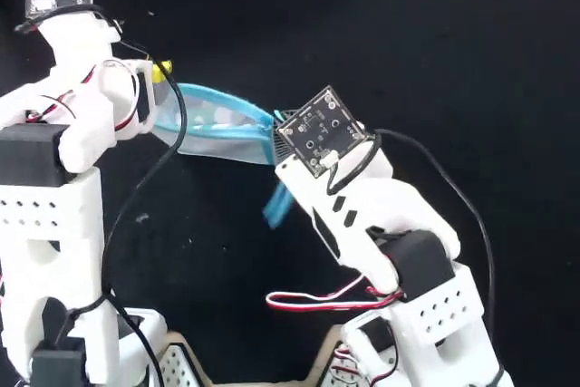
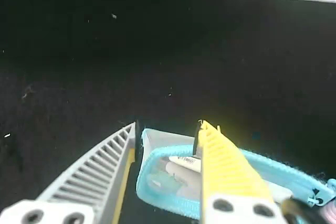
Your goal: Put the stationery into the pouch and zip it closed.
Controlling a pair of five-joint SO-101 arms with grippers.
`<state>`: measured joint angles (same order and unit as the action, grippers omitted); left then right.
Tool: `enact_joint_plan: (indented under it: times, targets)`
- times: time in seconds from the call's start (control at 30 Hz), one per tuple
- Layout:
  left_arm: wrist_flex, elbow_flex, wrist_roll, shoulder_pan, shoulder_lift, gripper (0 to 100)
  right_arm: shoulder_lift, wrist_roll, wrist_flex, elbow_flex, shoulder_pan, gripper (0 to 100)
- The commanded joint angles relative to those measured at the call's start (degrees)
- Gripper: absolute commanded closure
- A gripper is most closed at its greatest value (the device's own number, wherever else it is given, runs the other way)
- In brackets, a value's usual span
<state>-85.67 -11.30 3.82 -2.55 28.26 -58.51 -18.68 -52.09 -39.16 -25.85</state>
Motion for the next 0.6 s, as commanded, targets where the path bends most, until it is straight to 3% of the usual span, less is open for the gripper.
enact_joint_plan:
  times: [0.0,0.2,0.4,0.57]
  targets:
    - [-3.96,-6.02,-0.62,-1.89,0.7,81,0.31,0.26,1.76,2.77,-0.35,98.8]
    - [-14.86,-12.35,-3.08,-4.97,0.7,81,0.4,0.26,1.76,3.65,-0.35,98.8]
    - [-15.21,-7.87,-9.67,-4.97,0.62,81,6.73,0.26,-0.7,11.03,-0.35,98.8]
    - [-15.12,-2.51,-10.64,-4.26,0.62,81,14.64,0.53,-3.69,16.31,-0.35,98.8]
